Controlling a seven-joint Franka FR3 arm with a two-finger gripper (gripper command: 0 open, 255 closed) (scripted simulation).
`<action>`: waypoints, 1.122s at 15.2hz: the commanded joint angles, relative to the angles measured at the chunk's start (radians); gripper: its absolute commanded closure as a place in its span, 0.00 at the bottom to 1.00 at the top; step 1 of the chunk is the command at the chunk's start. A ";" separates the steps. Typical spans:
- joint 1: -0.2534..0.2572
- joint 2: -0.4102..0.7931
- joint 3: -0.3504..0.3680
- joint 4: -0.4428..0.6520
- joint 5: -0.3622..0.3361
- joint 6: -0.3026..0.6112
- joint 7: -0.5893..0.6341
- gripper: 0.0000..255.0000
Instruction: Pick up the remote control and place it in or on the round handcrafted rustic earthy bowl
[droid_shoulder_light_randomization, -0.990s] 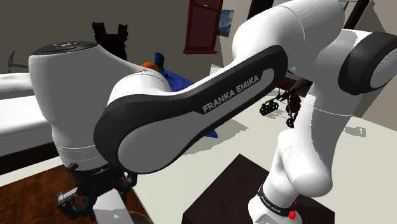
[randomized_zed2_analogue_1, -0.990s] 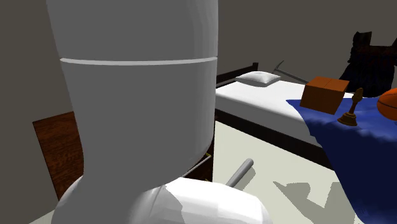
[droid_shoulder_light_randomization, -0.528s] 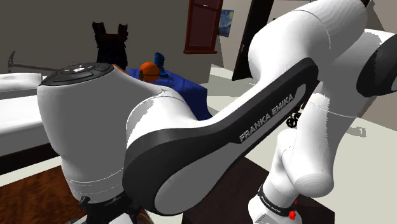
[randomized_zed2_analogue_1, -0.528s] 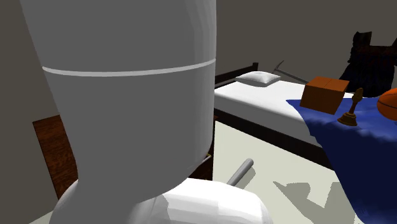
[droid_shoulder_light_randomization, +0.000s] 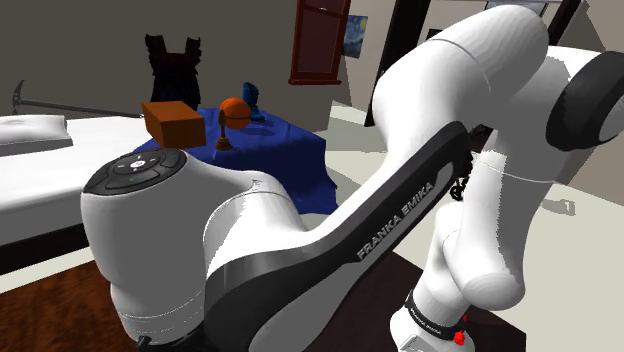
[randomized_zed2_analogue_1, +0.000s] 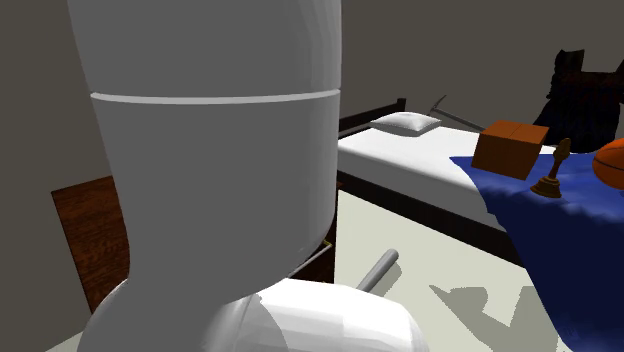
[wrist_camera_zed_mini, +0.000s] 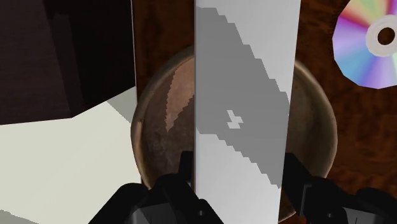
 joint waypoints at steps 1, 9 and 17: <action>0.002 0.016 0.000 -0.011 -0.012 0.025 0.009 1.00; 0.003 0.027 -0.001 -0.019 -0.020 0.041 0.014 1.00; 0.001 0.007 0.000 -0.003 -0.005 0.010 0.004 0.00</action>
